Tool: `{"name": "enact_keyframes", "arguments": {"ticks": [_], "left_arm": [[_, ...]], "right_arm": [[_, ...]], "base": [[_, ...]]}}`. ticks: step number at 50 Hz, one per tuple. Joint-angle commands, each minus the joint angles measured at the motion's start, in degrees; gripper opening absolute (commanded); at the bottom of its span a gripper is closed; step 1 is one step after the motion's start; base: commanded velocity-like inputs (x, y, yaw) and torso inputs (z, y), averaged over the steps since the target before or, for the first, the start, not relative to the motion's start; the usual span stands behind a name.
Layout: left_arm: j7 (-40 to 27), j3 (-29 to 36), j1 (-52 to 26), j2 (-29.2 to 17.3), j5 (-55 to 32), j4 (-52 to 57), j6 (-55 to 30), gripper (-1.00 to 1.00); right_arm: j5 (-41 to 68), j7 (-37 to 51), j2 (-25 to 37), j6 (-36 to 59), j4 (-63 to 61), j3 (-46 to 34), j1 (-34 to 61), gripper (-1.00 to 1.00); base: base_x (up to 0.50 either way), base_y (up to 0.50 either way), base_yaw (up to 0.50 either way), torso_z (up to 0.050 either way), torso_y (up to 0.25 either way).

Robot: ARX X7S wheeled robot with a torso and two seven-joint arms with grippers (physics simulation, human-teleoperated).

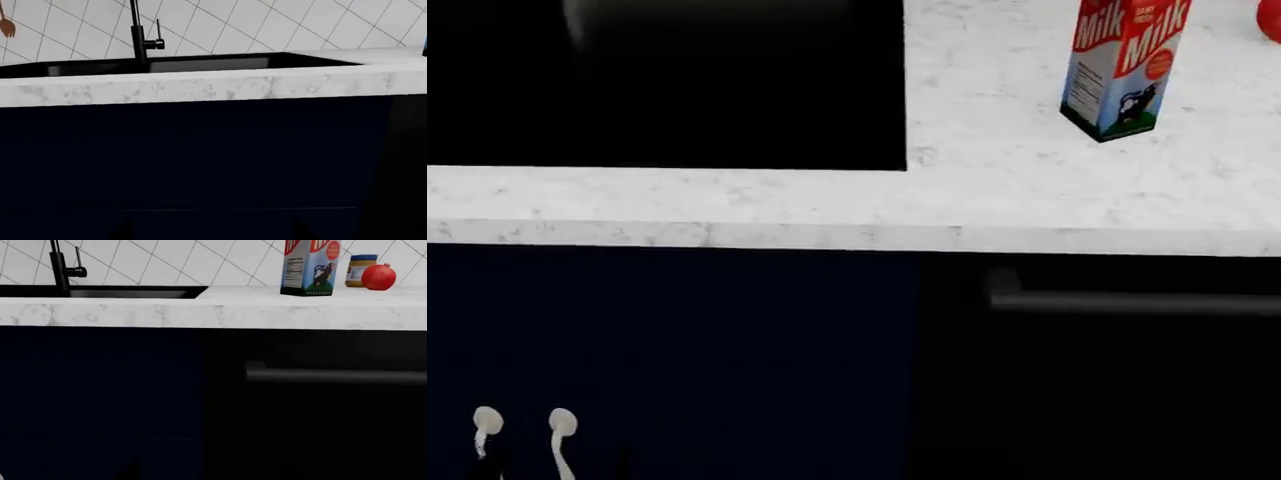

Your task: Open the dishwasher door

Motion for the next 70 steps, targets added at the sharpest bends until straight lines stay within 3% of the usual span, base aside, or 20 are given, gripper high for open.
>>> {"name": "enact_keyframes", "arguments": {"ticks": [1,31,48,63,70], "left_arm": [[-0.77,0.98,0.0,-0.62,-0.8,-0.22,0.73,1.0],[-2.28,2.47,-0.26,-2.09,-2.9,0.1,1.17,1.0],[-1.95,2.74,-0.09,-2.51,-6.02,0.52,1.36,1.0],[-1.61,3.71,0.04,-3.25,-7.13,1.78,1.75,1.0],[-1.79,4.18,0.18,-3.59,-7.04,1.93,2.2,1.0]], "right_arm": [[0.72,0.75,0.75,-0.25,0.34,-1.04,0.17,1.0],[2.24,2.8,2.3,0.25,-0.6,-3.2,0.27,1.0],[2.34,4.07,3.01,0.1,-1.75,-4.16,-0.18,1.0],[2.86,4.75,3.54,0.37,-2.1,-4.98,-0.21,1.0],[3.06,5.2,3.73,0.69,-2.22,-5.28,-0.14,1.0]], "base": [[0.0,-0.42,0.0,0.0,0.0],[0.0,-0.41,0.0,0.0,0.0],[0.0,0.0,0.0,0.0,0.0],[0.0,0.0,0.0,-0.048,0.0],[0.0,0.0,0.0,0.0,0.0]]}}
